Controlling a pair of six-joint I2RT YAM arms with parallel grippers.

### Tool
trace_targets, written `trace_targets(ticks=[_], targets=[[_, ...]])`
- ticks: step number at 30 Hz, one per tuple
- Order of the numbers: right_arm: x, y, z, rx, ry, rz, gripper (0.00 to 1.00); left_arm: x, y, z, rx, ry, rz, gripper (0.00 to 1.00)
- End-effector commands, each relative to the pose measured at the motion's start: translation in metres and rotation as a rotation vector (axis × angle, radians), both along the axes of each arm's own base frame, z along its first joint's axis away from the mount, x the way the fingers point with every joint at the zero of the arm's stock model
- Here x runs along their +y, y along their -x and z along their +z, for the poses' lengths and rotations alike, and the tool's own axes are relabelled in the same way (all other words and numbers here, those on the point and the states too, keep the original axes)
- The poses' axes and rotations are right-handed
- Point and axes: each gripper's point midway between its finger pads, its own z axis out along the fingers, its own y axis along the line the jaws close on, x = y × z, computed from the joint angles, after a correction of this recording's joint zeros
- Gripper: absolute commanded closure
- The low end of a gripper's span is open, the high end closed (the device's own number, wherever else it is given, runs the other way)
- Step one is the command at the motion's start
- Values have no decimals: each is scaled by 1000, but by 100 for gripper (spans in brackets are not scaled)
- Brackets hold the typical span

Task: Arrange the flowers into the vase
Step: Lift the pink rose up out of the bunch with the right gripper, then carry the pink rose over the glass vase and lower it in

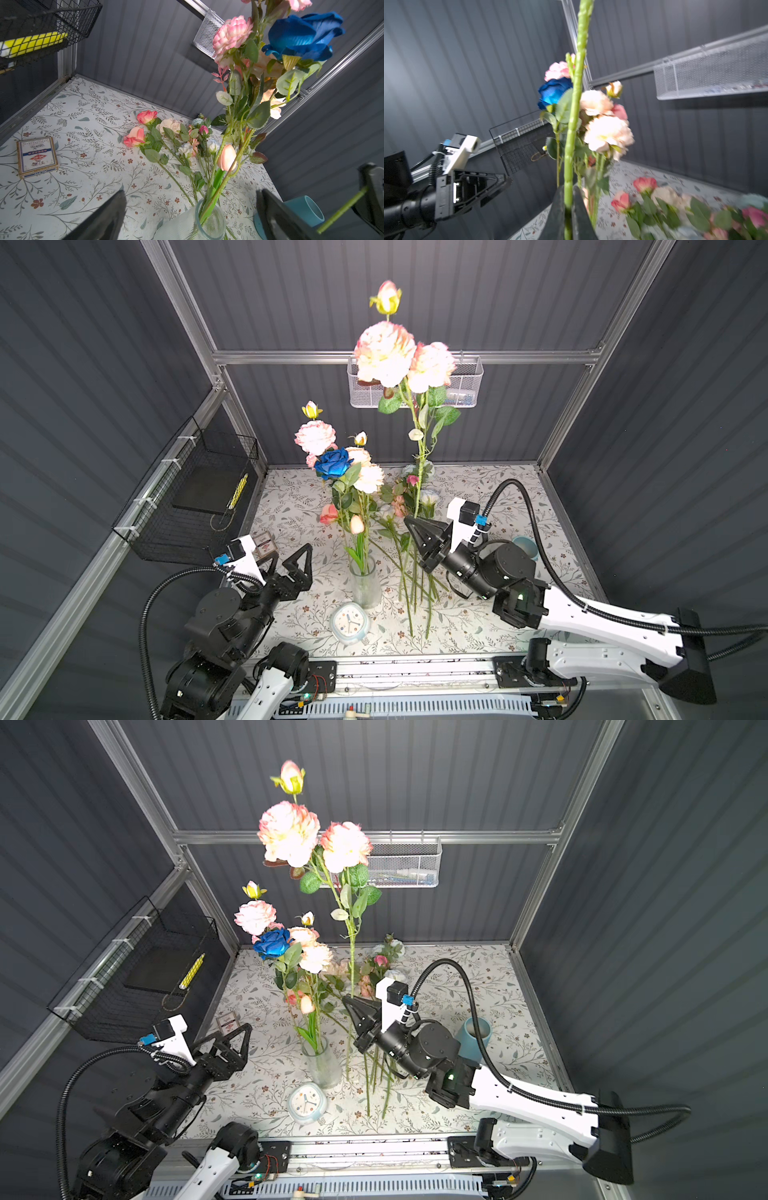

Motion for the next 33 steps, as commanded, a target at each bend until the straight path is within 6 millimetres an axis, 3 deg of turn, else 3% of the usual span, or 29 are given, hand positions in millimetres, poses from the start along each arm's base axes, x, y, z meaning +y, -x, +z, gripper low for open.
trace_targets(ticks=[1, 6, 11, 19, 33], targets=[[-12, 7, 58, -202, -204, -103, 100, 3, 0, 12, -26, 8, 13, 0], [15, 1, 71, -257, -213, -116, 100, 1, 0, 14, -18, 7, 5, 0], [34, -11, 61, -264, -145, -151, 100, 3, 3, 17, -27, 6, 10, 0], [46, -27, 21, -237, -59, -201, 100, 2, 1, 17, -26, 4, 8, 0], [62, -36, -57, -66, 85, -143, 100, 1, 0, 15, -24, 1, 6, 0]])
